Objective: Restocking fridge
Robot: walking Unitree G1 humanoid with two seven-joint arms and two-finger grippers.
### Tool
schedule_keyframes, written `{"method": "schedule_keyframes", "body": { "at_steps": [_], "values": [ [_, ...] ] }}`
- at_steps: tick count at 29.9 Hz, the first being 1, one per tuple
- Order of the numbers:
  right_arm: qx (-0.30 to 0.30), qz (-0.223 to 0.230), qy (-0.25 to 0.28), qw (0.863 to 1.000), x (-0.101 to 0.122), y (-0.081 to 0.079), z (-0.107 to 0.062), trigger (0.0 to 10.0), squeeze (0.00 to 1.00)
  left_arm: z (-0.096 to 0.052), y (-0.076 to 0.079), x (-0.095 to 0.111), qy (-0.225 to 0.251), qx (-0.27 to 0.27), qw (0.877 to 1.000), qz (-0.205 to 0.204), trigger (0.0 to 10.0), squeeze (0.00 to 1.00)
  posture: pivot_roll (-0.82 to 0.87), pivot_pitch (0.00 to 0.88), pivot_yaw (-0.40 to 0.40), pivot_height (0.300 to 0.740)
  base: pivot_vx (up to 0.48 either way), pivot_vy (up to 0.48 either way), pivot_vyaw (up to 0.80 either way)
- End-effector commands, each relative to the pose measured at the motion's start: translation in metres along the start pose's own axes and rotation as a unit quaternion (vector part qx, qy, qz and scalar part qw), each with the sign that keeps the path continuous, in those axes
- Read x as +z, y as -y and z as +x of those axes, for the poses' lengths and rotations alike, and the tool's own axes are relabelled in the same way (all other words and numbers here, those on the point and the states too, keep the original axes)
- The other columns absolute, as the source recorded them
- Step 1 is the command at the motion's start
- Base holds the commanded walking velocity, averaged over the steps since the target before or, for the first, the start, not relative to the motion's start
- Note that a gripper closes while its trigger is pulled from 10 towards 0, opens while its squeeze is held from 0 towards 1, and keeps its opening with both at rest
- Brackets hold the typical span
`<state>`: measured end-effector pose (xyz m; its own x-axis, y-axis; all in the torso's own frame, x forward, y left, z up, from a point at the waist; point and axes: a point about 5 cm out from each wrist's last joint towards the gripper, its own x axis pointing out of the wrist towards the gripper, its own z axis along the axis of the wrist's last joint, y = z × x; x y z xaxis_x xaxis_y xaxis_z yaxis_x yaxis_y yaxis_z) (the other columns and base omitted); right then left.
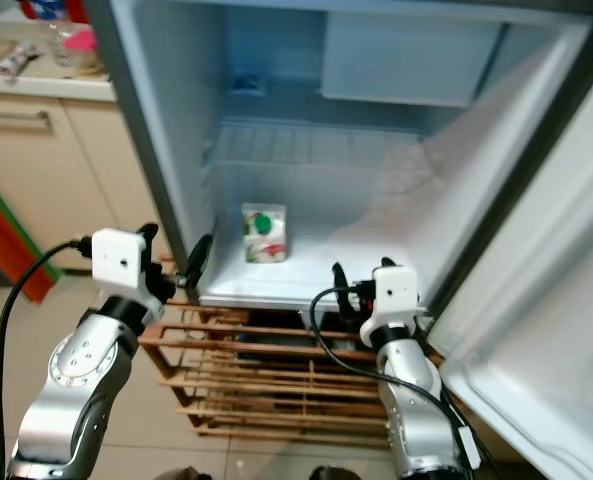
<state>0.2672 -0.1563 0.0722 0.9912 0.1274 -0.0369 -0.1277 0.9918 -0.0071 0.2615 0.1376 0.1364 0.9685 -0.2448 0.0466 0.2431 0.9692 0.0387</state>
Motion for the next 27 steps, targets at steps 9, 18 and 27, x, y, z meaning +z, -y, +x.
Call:
{"method": "schedule_keyframes", "body": {
  "at_steps": [9,18,27],
  "values": [
    [-0.006,0.003,0.009,1.000,0.004,0.003,0.000,10.0,0.00,0.008,0.004,0.002,0.005,-0.028,1.000,-0.003,10.0,0.00,-0.05,0.008,-0.003,0.740,0.000,0.472,0.00],
    [-0.006,0.002,0.008,1.000,0.002,0.002,-0.001,10.0,0.00,0.009,0.000,-0.001,0.001,-0.032,0.999,-0.008,10.0,0.00,-0.05,0.000,-0.006,0.740,0.000,0.477,0.00],
    [-0.007,0.006,0.006,1.000,0.002,0.003,0.002,10.0,0.00,0.019,-0.022,-0.011,-0.023,0.035,0.999,-0.009,10.0,0.00,-0.05,0.000,-0.012,0.740,0.000,0.479,0.00]
  ]
}}
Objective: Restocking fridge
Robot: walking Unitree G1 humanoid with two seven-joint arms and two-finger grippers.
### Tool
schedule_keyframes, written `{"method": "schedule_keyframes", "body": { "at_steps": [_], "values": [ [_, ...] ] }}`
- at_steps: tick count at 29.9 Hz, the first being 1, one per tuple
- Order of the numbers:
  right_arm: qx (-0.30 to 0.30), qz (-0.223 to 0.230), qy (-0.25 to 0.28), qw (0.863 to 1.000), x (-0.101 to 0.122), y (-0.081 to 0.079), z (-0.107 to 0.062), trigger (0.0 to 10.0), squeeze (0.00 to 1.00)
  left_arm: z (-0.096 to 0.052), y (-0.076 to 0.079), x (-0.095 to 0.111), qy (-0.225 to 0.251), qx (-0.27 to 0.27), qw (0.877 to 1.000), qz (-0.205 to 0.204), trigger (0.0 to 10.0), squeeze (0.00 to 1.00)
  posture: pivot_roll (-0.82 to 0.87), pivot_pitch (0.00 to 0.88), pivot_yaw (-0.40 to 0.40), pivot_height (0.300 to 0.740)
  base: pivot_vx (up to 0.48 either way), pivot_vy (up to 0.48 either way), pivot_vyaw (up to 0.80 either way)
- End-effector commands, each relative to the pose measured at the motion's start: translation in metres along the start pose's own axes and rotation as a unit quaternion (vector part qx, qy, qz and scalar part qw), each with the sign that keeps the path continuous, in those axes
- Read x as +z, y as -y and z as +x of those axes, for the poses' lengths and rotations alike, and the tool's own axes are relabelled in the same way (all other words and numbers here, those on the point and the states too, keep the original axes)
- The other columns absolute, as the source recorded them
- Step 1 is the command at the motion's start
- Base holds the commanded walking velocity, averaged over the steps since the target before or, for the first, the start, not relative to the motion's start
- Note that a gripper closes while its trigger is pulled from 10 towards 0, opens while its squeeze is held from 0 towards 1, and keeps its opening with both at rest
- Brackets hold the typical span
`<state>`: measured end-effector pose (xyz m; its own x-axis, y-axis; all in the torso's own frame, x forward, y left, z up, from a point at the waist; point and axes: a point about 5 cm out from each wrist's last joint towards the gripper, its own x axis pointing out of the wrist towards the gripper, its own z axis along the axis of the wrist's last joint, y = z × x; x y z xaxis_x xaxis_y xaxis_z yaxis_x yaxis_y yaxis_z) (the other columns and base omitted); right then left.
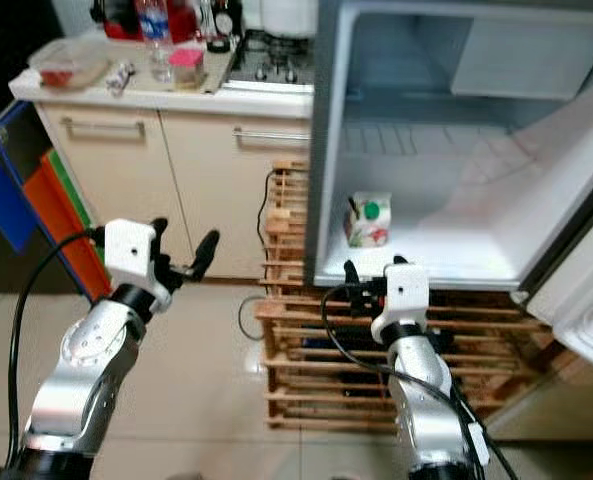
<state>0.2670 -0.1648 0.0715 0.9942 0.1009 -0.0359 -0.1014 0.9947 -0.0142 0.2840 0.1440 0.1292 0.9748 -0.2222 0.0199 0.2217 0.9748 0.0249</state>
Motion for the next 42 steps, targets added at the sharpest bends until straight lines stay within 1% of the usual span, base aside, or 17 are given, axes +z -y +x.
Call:
{"method": "schedule_keyframes", "body": {
  "at_steps": [1,6,8,10,11,15,19,21,23,25,26,27,29,32,37,40,42],
  "values": [
    [0.005,0.010,0.005,1.000,0.003,-0.004,0.004,10.0,0.00,0.001,-0.010,-0.003,-0.009,0.026,1.000,-0.007,10.0,0.00,-0.05,0.000,-0.012,0.740,0.000,0.480,0.00],
    [0.007,0.006,0.006,1.000,0.003,0.000,0.002,10.0,0.00,0.001,-0.010,-0.010,-0.018,0.034,0.999,-0.006,10.0,0.00,-0.06,0.000,-0.017,0.740,0.000,0.480,0.00],
    [-0.006,0.019,0.007,1.000,0.003,0.005,0.000,10.0,0.00,-0.008,-0.012,-0.020,-0.028,0.031,0.999,0.001,10.0,0.00,-0.06,0.000,-0.013,0.740,0.000,0.480,0.00],
    [-0.008,0.023,0.007,1.000,0.003,0.005,-0.001,10.0,0.00,-0.010,-0.012,-0.022,-0.029,0.031,0.999,0.002,10.0,0.00,-0.06,0.000,-0.013,0.740,0.000,0.480,0.00],
    [-0.015,0.027,0.013,0.999,0.004,0.007,-0.004,10.0,0.00,-0.018,-0.011,-0.028,-0.041,0.033,0.999,-0.001,10.0,0.00,-0.05,0.000,-0.011,0.740,0.000,0.480,0.00],
    [-0.025,0.030,0.014,0.999,0.003,0.012,-0.010,10.0,0.00,-0.025,-0.010,-0.033,-0.054,0.034,0.998,-0.001,10.0,0.00,-0.04,0.000,-0.011,0.740,0.000,0.480,0.00],
    [-0.034,0.051,0.012,0.998,-0.002,0.016,-0.017,10.0,0.00,-0.029,-0.006,-0.038,-0.063,0.020,0.998,-0.007,10.0,0.00,-0.04,0.000,-0.010,0.740,0.000,0.480,0.00],
    [-0.037,0.052,0.007,0.998,-0.003,0.017,-0.021,10.0,0.00,-0.030,-0.005,-0.039,-0.066,0.013,0.998,0.010,10.0,0.00,-0.03,0.000,-0.010,0.740,0.000,0.480,0.00],
    [-0.036,0.050,0.003,0.998,-0.005,0.017,-0.023,10.0,0.00,-0.030,-0.006,-0.038,-0.063,0.017,0.998,0.014,10.0,0.00,-0.03,0.000,-0.010,0.740,0.000,0.146,0.00],
    [-0.031,0.042,0.002,0.999,-0.004,0.016,-0.023,10.0,0.00,-0.027,-0.007,-0.030,-0.035,0.018,0.999,0.009,10.0,0.00,-0.04,0.000,-0.010,0.740,0.000,0.000,0.00],
    [-0.031,0.042,0.002,0.999,-0.004,0.016,-0.023,10.0,0.00,-0.027,-0.007,-0.030,-0.035,0.018,0.999,0.009,10.0,0.00,-0.04,0.000,-0.010,0.740,0.000,0.000,0.00],
    [-0.027,0.036,0.001,0.999,-0.004,0.015,-0.021,10.0,0.00,-0.025,-0.005,-0.025,-0.026,0.011,0.999,0.024,10.0,0.00,-0.04,0.000,-0.009,0.740,0.000,0.000,0.00],
    [-0.011,0.010,0.003,1.000,-0.002,0.010,-0.016,10.0,0.00,-0.021,-0.002,-0.019,-0.009,0.004,1.000,0.022,10.0,0.00,-0.04,0.000,-0.008,0.740,0.281,0.000,0.00],
    [-0.001,0.009,0.011,1.000,0.001,0.005,-0.008,10.0,0.00,-0.016,-0.002,-0.017,-0.011,0.011,1.000,0.027,10.0,0.00,-0.04,0.000,-0.007,0.740,0.480,0.000,0.00],
    [-0.009,0.005,0.027,1.000,0.007,0.004,-0.001,10.0,0.00,-0.014,-0.001,-0.012,0.006,0.008,1.000,0.017,10.0,0.00,-0.03,0.000,-0.006,0.740,0.480,0.000,0.00],
    [-0.012,0.003,0.028,1.000,0.007,0.003,0.000,10.0,0.00,-0.013,-0.001,-0.011,0.009,0.002,1.000,0.029,10.0,0.00,-0.03,0.000,-0.005,0.740,0.480,0.000,0.00],
    [-0.016,0.001,0.025,1.000,0.006,0.003,0.001,10.0,0.00,-0.012,0.002,-0.011,0.007,-0.015,0.998,0.066,10.0,0.00,-0.03,0.000,0.000,0.740,0.480,0.000,0.00]
  ]
}}
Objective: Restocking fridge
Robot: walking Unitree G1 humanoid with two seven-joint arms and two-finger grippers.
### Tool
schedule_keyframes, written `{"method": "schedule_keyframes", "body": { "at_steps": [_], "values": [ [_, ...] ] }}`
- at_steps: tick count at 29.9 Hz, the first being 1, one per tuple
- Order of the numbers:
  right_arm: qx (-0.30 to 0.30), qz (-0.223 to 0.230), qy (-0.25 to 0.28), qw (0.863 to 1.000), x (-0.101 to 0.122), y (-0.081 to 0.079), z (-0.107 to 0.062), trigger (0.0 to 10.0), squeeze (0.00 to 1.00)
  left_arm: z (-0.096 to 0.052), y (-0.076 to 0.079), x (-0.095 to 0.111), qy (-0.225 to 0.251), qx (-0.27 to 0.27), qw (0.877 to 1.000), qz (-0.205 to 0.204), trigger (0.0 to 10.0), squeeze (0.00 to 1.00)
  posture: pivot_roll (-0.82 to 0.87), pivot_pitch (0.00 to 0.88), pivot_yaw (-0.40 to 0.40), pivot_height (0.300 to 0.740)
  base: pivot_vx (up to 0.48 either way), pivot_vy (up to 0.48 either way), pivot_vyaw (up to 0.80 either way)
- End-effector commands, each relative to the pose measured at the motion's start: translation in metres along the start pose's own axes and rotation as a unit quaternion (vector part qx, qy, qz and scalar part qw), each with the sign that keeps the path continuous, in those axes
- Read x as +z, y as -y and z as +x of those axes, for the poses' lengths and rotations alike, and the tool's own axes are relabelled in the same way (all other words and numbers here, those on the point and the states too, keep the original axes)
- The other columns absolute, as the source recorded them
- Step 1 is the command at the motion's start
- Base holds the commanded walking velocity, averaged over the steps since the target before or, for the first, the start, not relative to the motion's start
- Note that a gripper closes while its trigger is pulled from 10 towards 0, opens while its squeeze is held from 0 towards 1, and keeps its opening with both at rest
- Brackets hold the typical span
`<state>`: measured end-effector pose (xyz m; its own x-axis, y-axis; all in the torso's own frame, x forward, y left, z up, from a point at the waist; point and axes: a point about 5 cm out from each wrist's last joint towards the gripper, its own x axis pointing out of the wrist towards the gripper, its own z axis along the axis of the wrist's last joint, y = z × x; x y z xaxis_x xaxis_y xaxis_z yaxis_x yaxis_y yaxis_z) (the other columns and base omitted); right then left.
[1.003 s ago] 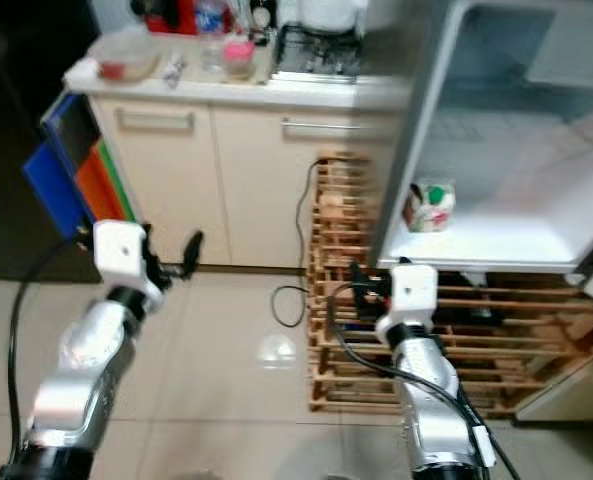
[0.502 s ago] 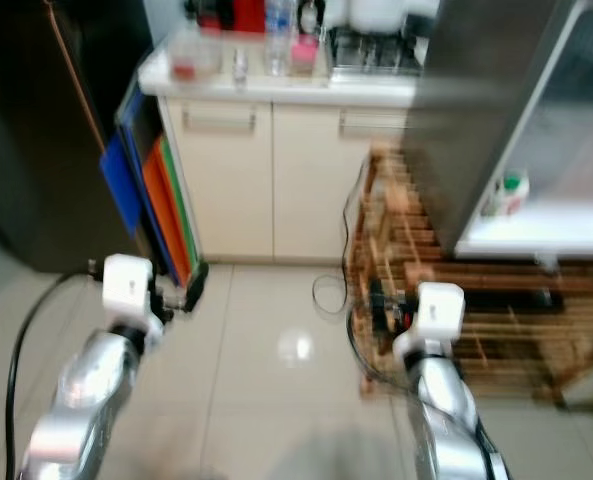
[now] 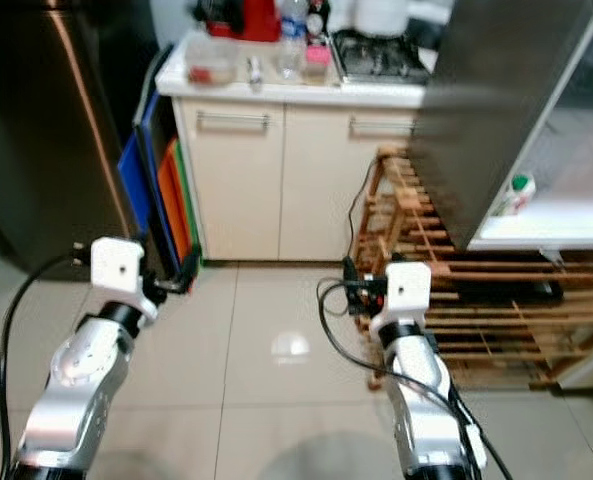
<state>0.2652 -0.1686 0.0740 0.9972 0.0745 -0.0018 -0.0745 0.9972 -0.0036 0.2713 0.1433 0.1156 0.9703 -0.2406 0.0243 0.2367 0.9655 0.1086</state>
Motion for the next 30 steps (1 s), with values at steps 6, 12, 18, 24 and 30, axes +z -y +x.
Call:
{"method": "schedule_keyframes", "body": {
  "at_steps": [6,12,18,24,30],
  "values": [
    [-0.004,-0.007,-0.001,1.000,-0.002,-0.001,0.003,10.0,0.00,-0.003,0.010,0.007,0.022,-0.050,0.998,0.039,10.0,0.00,-0.03,0.000,0.009,0.740,0.237,-0.234,0.00],
    [0.001,-0.008,-0.009,1.000,-0.005,-0.003,0.004,10.0,0.00,-0.003,0.006,0.007,0.023,-0.037,0.999,0.006,10.0,0.00,-0.03,0.000,0.009,0.740,0.000,-0.157,0.00],
    [0.006,-0.009,-0.009,1.000,-0.005,-0.005,0.007,10.0,0.00,-0.002,0.007,0.006,0.018,-0.042,0.999,0.009,10.0,0.00,-0.03,0.000,0.007,0.740,0.000,0.000,0.00],
    [0.005,-0.006,-0.012,1.000,-0.006,-0.004,0.007,10.0,0.00,0.003,0.004,0.000,-0.016,-0.034,0.999,-0.024,10.0,0.00,-0.03,0.000,0.004,0.740,-0.450,0.000,0.00],
    [0.006,-0.007,-0.012,1.000,-0.007,-0.004,0.007,10.0,0.00,0.004,0.007,0.001,-0.015,-0.044,0.999,-0.014,10.0,0.00,-0.03,0.000,0.004,0.740,-0.444,0.000,0.00]
  ]
}}
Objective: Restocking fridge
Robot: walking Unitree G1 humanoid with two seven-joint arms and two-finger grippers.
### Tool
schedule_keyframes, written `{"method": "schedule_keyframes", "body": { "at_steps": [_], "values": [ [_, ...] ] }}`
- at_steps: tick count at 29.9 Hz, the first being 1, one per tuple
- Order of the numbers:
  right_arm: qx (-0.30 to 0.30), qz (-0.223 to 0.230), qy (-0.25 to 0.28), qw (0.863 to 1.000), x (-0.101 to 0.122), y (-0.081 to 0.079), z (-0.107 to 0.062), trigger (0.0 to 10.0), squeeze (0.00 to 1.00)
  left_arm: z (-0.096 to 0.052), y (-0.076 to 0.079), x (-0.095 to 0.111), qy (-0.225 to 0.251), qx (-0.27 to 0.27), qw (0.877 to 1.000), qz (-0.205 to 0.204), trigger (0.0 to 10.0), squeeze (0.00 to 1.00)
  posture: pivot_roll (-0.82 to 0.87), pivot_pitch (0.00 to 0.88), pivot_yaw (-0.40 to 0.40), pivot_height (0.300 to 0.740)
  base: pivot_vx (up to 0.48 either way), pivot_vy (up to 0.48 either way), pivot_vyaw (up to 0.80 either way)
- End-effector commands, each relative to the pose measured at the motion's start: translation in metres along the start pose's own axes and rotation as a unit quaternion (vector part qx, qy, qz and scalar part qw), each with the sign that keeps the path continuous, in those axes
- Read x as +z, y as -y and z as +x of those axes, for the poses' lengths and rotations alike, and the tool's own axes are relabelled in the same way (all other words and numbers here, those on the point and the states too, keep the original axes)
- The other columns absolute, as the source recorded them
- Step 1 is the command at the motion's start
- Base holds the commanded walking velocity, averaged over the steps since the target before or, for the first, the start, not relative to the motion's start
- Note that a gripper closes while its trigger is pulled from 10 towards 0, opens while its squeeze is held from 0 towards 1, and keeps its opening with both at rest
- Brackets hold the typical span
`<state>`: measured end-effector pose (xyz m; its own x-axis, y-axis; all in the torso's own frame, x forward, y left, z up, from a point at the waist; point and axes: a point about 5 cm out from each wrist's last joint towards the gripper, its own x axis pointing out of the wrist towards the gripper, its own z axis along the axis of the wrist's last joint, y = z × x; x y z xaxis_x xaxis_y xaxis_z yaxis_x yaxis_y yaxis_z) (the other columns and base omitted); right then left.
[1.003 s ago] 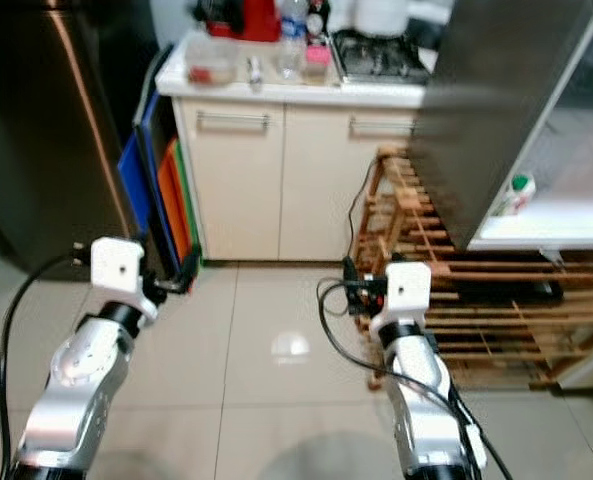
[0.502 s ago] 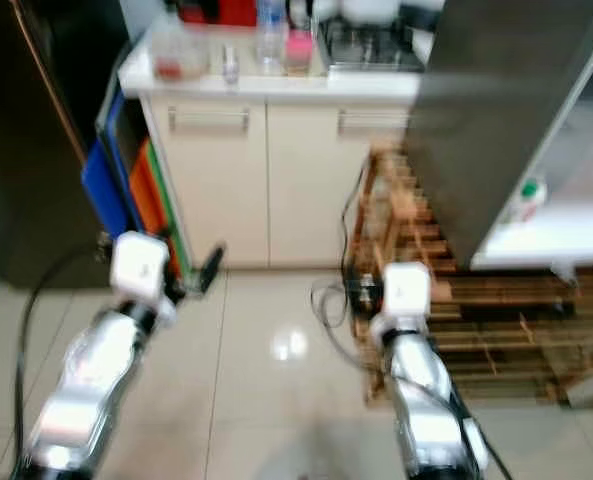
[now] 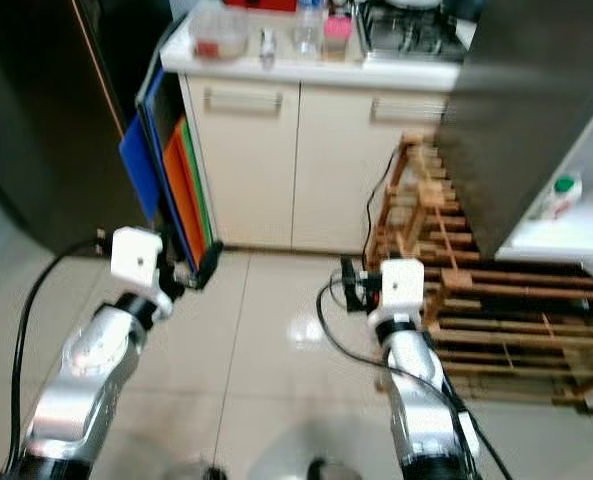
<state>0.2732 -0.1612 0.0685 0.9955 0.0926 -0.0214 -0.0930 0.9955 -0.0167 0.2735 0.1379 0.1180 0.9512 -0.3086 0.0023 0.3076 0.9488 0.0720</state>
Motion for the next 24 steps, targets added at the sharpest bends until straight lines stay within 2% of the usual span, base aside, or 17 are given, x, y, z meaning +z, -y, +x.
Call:
{"method": "schedule_keyframes", "body": {
  "at_steps": [1,6,17,24],
  "values": [
    [-0.002,-0.001,-0.003,1.000,-0.002,0.002,-0.002,10.0,0.00,0.001,0.003,-0.001,-0.003,-0.009,1.000,0.005,10.0,0.00,-0.03,0.000,0.004,0.740,-0.390,-0.281,0.00],
    [-0.002,-0.002,-0.006,1.000,-0.003,0.003,-0.004,10.0,0.00,0.001,0.005,0.003,0.010,-0.021,1.000,0.010,10.0,0.00,-0.03,0.000,0.004,0.740,0.000,0.000,0.00],
    [-0.020,-0.010,-0.011,1.000,-0.007,0.013,-0.015,10.0,0.00,0.002,0.004,0.002,0.013,-0.020,1.000,0.004,10.0,0.00,-0.06,0.000,0.006,0.740,0.000,-0.477,0.00],
    [-0.025,-0.019,-0.025,0.999,-0.014,0.021,-0.031,10.0,0.00,0.008,0.001,0.000,0.016,-0.005,1.000,0.003,10.0,0.00,-0.07,0.000,0.009,0.740,0.000,-0.456,0.00]
  ]
}}
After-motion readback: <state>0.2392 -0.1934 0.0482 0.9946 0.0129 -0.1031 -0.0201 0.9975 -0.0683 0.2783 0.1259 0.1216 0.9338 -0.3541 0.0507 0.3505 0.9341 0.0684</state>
